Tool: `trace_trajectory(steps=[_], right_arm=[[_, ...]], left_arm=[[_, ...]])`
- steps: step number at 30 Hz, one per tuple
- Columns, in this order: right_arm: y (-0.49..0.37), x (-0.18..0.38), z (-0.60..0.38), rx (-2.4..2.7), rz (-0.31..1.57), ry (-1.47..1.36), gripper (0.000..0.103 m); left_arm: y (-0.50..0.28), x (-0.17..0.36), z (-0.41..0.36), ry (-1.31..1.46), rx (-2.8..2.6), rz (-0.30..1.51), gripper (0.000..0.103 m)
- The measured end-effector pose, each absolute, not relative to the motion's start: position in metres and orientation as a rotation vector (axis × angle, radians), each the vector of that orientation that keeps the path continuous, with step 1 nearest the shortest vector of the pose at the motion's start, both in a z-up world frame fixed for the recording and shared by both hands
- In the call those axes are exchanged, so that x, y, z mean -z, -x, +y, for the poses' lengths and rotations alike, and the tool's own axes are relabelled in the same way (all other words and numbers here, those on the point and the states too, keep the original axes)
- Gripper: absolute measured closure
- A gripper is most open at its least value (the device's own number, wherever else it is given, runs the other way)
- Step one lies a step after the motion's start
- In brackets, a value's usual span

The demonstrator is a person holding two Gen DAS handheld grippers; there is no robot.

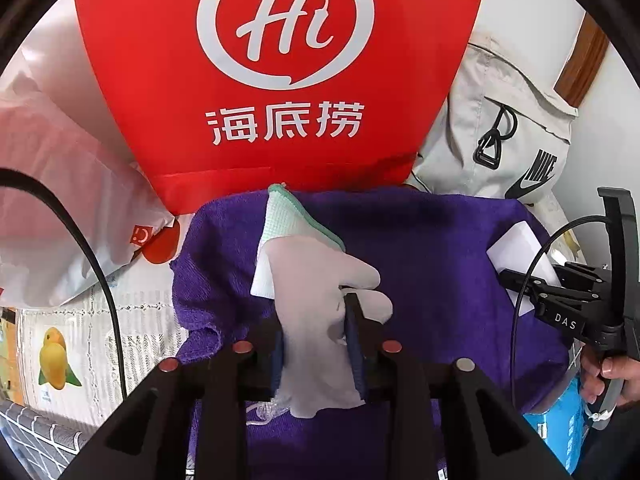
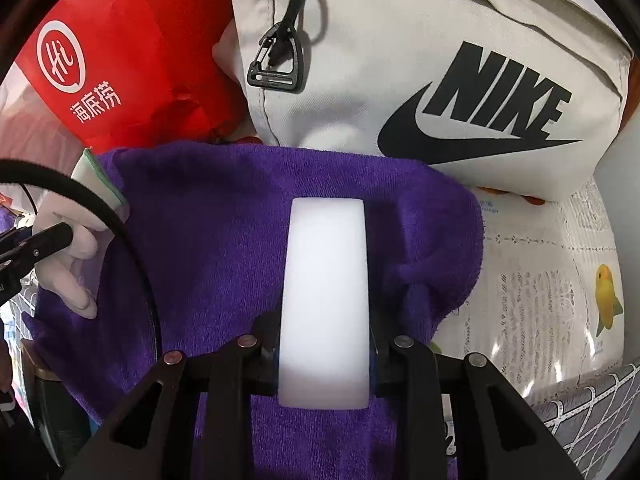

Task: Organize soft objects
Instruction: 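Carry the gloves and sponge with both tools onto the purple towel, then open both tools to release gloves and sponge on the towel, then grasp the green tea packet with the right tool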

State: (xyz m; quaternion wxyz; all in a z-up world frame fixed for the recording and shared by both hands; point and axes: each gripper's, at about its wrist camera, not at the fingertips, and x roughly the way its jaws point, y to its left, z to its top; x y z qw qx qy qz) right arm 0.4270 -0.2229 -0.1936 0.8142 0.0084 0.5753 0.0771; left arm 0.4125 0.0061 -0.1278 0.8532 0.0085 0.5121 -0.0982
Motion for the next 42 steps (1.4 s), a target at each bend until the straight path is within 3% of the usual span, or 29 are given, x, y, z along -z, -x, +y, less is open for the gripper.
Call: trace_trajectory(steps=[6, 8, 11, 28, 32, 36, 42], right_arm=[[-0.420, 0.182, -0.222, -0.183, 1.213, -0.011, 0.050], [-0.414, 0.175, -0.218, -0.176, 1.192, 0.016, 0.043], [-0.405, 0.163, -0.214, -0.192, 1.158, 0.018, 0.042], [-0.311, 0.087, -0.216, -0.253, 0.932, -0.038, 0.042], [-0.271, 0.066, -0.211, -0.335, 0.828, -0.088, 0.041], [-0.225, 0.050, -0.206, -0.366, 0.701, -0.157, 0.023], [-0.170, 0.054, -0.182, -0.376, 0.700, -0.059, 0.023]], left_arm=[[-0.405, 0.119, 0.006, -0.039, 0.204, 1.066, 0.060], [-0.398, 0.113, 0.008, -0.055, 0.209, 1.071, 0.042], [-0.387, 0.102, 0.009, -0.073, 0.196, 1.021, 0.038], [-0.292, 0.044, 0.060, 0.238, 0.229, 0.650, 0.034], [-0.275, 0.039, 0.058, 0.226, 0.249, 0.675, 0.031], [-0.254, 0.034, 0.055, 0.194, 0.282, 0.696, 0.030], [-0.208, 0.019, 0.058, 0.196, 0.251, 0.608, 0.031]])
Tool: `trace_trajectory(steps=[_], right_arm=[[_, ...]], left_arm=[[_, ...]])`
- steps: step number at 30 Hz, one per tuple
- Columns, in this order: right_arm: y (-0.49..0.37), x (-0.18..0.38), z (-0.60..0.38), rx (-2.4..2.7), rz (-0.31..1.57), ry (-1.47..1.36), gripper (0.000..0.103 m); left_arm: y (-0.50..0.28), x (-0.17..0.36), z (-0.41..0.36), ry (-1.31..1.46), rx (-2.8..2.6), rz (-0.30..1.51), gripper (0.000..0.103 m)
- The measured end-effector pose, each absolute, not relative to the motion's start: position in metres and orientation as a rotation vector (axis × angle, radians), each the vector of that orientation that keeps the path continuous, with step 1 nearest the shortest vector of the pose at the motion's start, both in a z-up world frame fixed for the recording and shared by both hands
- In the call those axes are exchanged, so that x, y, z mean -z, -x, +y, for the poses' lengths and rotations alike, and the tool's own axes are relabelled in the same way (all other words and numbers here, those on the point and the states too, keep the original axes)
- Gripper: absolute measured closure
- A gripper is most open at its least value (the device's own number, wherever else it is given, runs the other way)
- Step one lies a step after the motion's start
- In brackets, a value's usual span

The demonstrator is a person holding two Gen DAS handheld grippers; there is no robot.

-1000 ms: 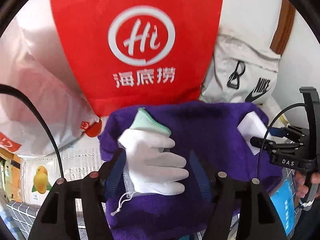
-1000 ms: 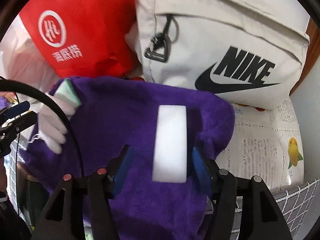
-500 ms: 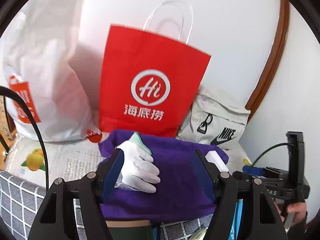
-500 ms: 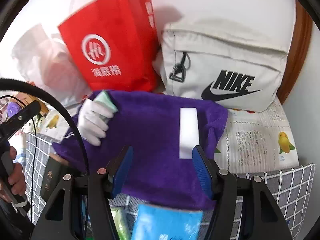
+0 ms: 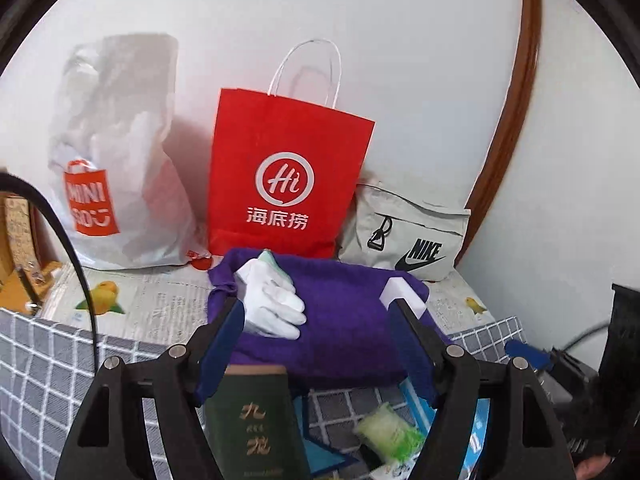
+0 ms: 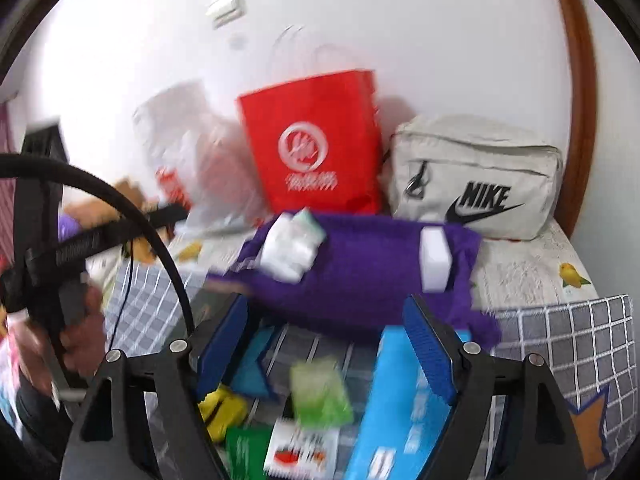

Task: Organize soft objects
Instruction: 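Grasp the green tea packet with the right tool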

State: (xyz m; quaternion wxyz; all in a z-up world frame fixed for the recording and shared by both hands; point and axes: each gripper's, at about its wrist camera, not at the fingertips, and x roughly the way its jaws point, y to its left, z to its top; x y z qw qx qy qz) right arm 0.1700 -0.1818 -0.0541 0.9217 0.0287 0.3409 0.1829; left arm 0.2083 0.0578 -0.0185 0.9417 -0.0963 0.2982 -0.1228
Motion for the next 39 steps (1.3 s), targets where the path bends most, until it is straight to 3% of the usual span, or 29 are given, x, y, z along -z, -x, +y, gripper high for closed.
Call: trace_trajectory(steps=[7, 13, 17, 27, 28, 30, 33, 39], right_arm=[[-0.131, 0.086, -0.149, -0.441, 0.801, -0.028, 0.023], [-0.148, 0.114, -0.122, -0.366, 0.872, 0.121, 0.024], [-0.173, 0.136, -0.110, -0.368, 0.981, 0.146, 0.037], [-0.208, 0.180, -0.096, -0.308, 1.125, 0.252, 0.041], [-0.208, 0.180, -0.094, -0.301, 1.112, 0.271, 0.043], [-0.208, 0.180, -0.094, -0.302, 1.105, 0.286, 0.062], [-0.208, 0.176, -0.099, -0.337, 1.107, 0.259, 0.077], [-0.201, 0.157, -0.101, -0.389, 1.096, 0.196, 0.090]], left_arm=[[-0.163, 0.015, 0.071, 0.203, 0.297, 0.603, 0.031], [-0.135, 0.033, 0.091, 0.215, 0.270, 0.674, 0.028], [-0.124, 0.048, 0.106, 0.231, 0.248, 0.715, 0.026], [-0.125, 0.073, 0.137, 0.328, 0.243, 0.788, 0.026], [-0.127, 0.075, 0.137, 0.338, 0.250, 0.792, 0.026], [-0.128, 0.077, 0.138, 0.340, 0.258, 0.798, 0.026], [-0.131, 0.081, 0.140, 0.332, 0.255, 0.810, 0.025], [-0.136, 0.090, 0.145, 0.347, 0.259, 0.829, 0.025]])
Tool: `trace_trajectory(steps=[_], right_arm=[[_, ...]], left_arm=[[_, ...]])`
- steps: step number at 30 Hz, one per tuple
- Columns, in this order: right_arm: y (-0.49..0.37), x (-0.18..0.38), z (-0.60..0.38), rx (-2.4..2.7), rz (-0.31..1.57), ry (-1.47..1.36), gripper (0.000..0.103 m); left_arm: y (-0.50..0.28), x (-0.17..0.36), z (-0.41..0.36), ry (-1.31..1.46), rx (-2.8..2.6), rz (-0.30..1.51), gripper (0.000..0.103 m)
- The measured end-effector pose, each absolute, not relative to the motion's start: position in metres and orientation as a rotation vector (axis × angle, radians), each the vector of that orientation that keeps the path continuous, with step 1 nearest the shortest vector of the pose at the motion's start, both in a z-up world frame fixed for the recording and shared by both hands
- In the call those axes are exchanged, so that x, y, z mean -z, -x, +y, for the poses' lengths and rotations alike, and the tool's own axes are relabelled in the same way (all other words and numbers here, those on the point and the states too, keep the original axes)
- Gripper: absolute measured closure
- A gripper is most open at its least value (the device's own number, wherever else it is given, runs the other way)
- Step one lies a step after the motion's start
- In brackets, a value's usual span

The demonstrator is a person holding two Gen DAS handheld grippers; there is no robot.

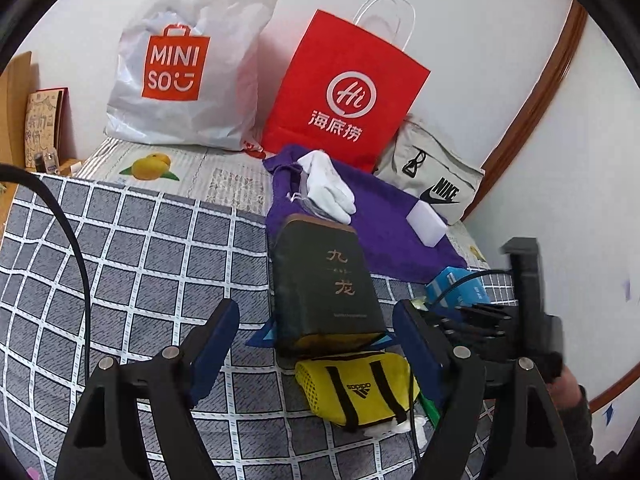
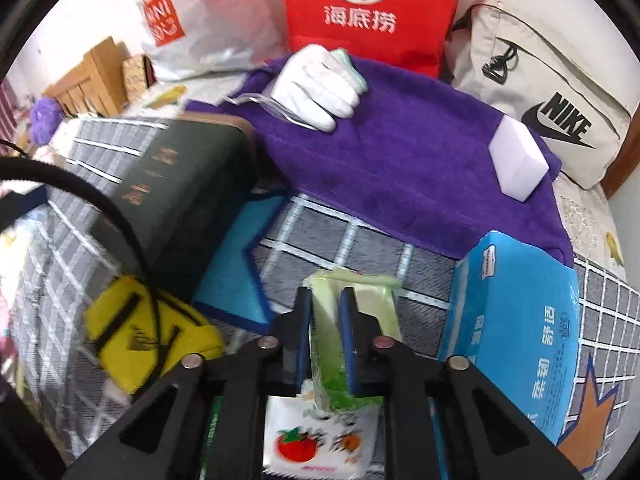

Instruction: Organize soft objects

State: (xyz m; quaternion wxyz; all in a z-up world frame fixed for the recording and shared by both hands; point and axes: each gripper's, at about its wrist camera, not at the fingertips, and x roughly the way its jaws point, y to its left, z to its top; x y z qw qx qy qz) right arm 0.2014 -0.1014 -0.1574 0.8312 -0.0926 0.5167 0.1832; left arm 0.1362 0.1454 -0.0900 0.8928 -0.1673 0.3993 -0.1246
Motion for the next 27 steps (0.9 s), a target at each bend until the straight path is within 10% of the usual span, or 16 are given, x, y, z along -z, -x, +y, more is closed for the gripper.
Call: trace_trajectory(steps=[9, 17, 27], right_arm=[[-0.172, 0.149, -0.078, -0.516, 1.105, 0.168, 0.089], [-0.162, 0.143, -0.094, -0.523, 1.037, 0.182, 0.040], [-0.171, 0.169, -0.100, -0.553, 1.149, 0.275, 0.031]], left_arm=[[-0.143, 0.102, 0.144, 0.322, 0.254, 0.863, 0.025], [-0.147, 0.106, 0.139, 0.307, 0.264, 0.887, 0.025], [-0.146, 0.105, 0.130, 0.285, 0.280, 0.904, 0.025]])
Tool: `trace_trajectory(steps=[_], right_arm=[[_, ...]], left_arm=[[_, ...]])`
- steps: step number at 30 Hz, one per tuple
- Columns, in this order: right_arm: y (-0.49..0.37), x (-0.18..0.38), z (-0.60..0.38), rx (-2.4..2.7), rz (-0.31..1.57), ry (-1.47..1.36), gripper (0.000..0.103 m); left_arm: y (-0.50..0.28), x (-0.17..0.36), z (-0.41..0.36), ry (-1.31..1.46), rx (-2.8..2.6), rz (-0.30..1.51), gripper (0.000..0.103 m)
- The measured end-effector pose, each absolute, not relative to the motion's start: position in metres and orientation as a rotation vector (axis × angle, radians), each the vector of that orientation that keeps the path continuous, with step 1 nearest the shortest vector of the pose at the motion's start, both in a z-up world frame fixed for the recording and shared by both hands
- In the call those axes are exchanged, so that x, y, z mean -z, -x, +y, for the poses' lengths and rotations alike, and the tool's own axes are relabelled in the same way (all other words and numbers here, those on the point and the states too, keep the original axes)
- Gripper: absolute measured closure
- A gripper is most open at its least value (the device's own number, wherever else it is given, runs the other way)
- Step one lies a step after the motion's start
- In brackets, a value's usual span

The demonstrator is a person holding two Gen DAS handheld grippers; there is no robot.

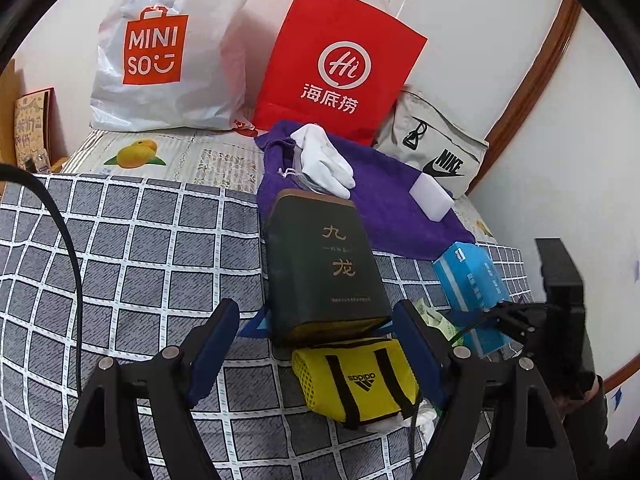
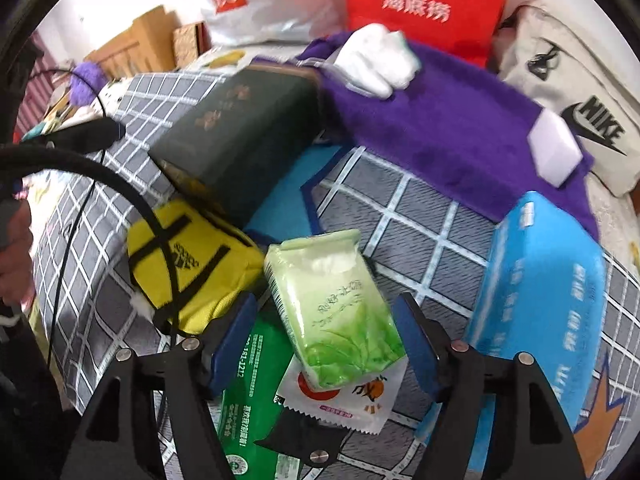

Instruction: Organize soft objects

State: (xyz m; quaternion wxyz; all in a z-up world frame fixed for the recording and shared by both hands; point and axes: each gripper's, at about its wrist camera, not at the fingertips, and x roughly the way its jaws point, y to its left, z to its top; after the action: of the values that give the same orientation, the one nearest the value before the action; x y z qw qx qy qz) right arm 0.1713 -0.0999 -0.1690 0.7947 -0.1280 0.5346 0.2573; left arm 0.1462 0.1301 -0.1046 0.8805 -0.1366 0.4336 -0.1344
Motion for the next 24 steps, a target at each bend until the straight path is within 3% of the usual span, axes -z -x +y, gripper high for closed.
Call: trace_trajectory(steps=[7, 8, 9, 24], right_arm=[[-0.185, 0.179, -0.091, -0.557, 1.161, 0.315, 0.027], [-0.186, 0.181, -0.091, -0.550, 1.165, 0.325, 0.030], [-0.187, 0.182, -0.089, -0.550, 1.171, 0.335, 0.042], [-0.174, 0.138, -0.126, -0.499, 1.064, 0.169, 0.045]], left_arm=[[-0.146, 0.100, 0.125, 0.271, 0.279, 0.918, 0.025], [-0.145, 0.100, 0.125, 0.265, 0.279, 0.920, 0.025], [-0.145, 0.100, 0.124, 0.257, 0.279, 0.923, 0.025], [-0.127, 0.109, 0.113, 0.155, 0.299, 0.975, 0.023]])
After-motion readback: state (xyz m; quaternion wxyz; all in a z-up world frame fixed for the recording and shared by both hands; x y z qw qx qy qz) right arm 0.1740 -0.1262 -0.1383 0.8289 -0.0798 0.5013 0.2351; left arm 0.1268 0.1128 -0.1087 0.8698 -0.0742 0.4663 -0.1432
